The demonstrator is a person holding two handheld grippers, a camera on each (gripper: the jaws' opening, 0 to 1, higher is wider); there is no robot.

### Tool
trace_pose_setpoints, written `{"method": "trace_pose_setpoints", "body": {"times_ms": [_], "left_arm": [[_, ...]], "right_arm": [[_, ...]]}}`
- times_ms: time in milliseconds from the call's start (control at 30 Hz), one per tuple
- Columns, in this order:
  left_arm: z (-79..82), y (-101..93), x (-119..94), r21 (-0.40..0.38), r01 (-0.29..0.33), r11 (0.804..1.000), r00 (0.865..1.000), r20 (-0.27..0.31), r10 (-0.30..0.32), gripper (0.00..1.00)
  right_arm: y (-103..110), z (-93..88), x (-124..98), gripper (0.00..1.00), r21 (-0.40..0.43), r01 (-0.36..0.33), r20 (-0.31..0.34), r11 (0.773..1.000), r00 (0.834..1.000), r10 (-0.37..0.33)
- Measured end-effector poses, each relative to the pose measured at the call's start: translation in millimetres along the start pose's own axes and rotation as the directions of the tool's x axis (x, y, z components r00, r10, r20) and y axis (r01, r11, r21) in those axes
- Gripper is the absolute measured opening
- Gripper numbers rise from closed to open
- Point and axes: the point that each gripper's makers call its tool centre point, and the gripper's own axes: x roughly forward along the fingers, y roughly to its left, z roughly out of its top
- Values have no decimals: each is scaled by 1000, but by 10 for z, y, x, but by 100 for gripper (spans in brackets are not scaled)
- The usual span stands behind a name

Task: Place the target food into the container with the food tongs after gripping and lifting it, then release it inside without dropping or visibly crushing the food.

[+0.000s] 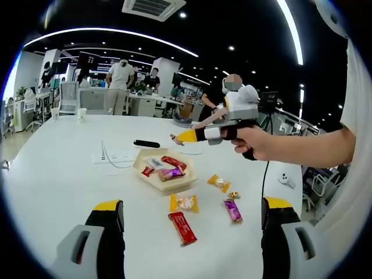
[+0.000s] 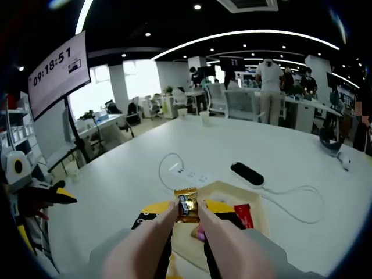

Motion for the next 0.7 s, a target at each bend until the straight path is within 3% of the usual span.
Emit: {"method": "trace_pose_setpoints", "body": {"times_ms": [533, 700], "left_arm": [[-44, 22, -51, -1, 2, 1000, 1000, -13, -2, 99], [-57, 43, -86, -2, -2, 1000, 1000, -14, 2, 99]], "right_arm": [[83, -6, 70, 20, 15, -2, -4, 1000, 1000, 2], [141, 72, 58, 21, 16, -7, 8, 1000, 1000, 7]]}}
